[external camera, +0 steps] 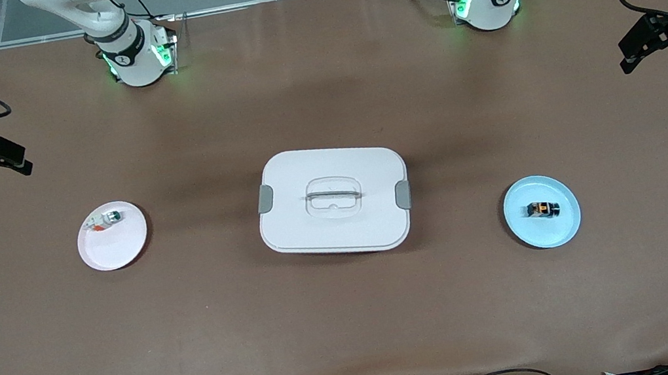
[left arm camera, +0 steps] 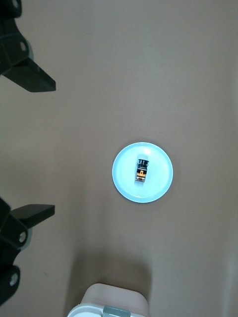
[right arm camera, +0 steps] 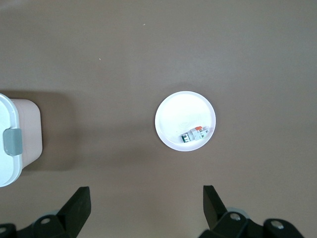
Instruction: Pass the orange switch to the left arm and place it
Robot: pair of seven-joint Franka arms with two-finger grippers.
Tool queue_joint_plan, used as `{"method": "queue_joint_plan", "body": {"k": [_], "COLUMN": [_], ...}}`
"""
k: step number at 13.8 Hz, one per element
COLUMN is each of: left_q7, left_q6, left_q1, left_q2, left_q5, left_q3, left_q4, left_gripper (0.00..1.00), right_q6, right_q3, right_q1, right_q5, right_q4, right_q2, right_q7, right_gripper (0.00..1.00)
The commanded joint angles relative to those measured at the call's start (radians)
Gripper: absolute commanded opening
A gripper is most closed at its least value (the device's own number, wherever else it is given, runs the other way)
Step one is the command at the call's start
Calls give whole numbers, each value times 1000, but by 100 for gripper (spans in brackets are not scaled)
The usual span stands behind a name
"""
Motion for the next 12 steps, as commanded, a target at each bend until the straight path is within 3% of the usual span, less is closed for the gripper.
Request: {"method": "queue_joint_plan", "body": {"k": [1,12], "left_q7": [-2,1], "left_q6": [-26,-46], "left_q1": [7,9], "left_q2": [16,16], "left_q5": [-16,-22], "left_q3": [-6,-6], "left_q4": [32,34], "left_gripper": [100,100], "right_q6": [6,7], "right_q3": [4,6], "right_q1": [-10,-10], "right_q5": [-9,-23], "right_q4": [-18,-18], "right_q2": [-20,-20], "right_q7": [-14,-14], "right_gripper": [100,100]}}
